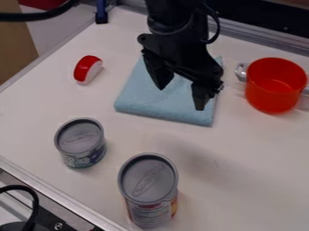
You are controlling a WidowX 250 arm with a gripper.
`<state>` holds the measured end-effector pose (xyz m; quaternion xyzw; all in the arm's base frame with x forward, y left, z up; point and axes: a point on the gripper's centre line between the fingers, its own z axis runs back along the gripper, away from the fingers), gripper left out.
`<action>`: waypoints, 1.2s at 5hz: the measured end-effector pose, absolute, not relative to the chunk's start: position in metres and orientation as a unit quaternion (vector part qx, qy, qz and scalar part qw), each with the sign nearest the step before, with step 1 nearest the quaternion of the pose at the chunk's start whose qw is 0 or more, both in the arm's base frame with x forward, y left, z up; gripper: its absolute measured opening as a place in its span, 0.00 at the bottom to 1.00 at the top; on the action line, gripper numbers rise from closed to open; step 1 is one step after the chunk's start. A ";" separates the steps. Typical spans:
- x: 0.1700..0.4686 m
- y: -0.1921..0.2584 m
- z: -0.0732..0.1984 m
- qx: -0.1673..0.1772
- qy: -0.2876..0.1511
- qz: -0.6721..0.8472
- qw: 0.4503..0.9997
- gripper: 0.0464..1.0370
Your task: Move the blue cloth to the right bottom of the table.
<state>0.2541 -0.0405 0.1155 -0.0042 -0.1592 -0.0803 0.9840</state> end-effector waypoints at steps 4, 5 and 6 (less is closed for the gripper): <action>0.320 -0.001 0.067 0.055 -0.147 0.022 0.987 0.93; 0.336 0.016 0.059 0.048 -0.141 0.080 0.986 0.67; 0.349 0.028 0.057 0.034 -0.124 0.152 0.980 0.37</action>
